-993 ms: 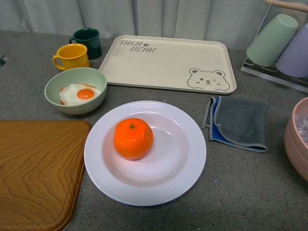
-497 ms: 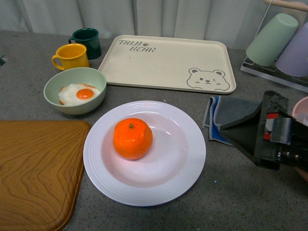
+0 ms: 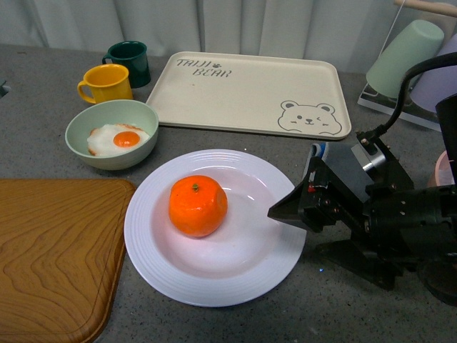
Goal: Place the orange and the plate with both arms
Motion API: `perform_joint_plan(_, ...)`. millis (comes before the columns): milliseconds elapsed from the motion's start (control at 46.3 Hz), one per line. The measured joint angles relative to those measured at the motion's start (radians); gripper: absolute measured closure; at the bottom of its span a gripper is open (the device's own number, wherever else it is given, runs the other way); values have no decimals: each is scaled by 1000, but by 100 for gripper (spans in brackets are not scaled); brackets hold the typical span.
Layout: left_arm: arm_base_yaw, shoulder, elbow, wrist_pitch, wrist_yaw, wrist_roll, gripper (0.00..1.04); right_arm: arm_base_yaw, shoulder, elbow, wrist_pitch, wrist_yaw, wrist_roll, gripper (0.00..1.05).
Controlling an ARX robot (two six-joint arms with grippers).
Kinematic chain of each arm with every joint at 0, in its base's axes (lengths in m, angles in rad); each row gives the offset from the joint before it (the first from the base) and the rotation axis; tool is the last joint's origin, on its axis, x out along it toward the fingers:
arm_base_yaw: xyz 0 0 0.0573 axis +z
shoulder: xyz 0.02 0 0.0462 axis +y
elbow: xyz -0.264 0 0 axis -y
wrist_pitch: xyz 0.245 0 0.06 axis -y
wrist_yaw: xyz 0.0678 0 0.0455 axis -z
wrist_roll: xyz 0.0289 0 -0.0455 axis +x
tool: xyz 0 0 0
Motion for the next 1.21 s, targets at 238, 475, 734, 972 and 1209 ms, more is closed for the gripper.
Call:
perform_joint_plan(238,0,-1,0,0,0,0,101,2,95,71,44,-17,101,9)
perform_joint_plan(475,0,-2,0,0,0,0,101,11,155,130,74,-45,178,9)
perform_joint_plan(734,0,-2,0,0,0,0,101,42,221,246,-65,-40,208,44)
perform_joint_plan(972,0,-2,0,0,0,0,99,44,235,289,-182,-13,150,88)
perform_joint_plan(1209,0,-2,0,0,0,0,57,49,196,253,-74,-26,58,101)
